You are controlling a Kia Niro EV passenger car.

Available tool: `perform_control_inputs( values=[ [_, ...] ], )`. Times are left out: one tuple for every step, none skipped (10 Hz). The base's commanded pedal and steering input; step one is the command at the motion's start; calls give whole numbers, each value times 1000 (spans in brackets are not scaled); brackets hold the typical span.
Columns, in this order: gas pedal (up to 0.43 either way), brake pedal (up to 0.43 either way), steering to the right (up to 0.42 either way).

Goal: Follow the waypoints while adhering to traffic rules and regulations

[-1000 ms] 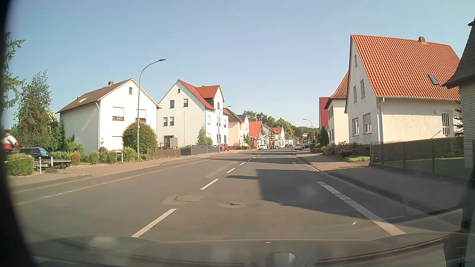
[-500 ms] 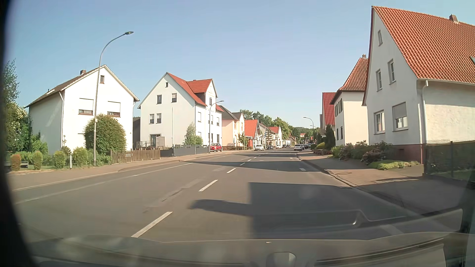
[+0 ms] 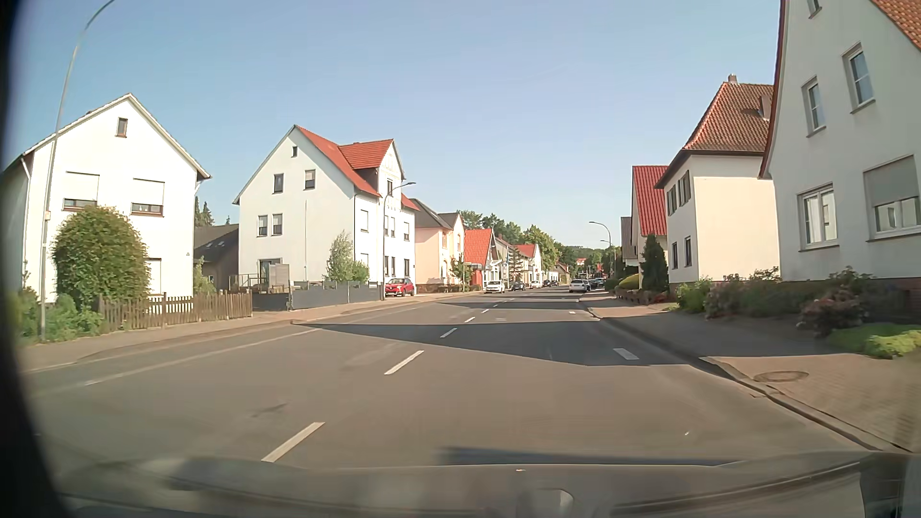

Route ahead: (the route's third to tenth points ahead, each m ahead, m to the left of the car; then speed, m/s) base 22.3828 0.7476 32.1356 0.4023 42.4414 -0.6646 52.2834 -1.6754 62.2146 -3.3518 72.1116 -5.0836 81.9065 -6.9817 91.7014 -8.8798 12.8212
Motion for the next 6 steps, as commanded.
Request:
perform_control_inputs(
  values=[
    [157,6,11],
    [157,6,11],
    [157,6,11],
    [150,6,11],
    [150,6,11],
    [138,6,11]
  ],
)
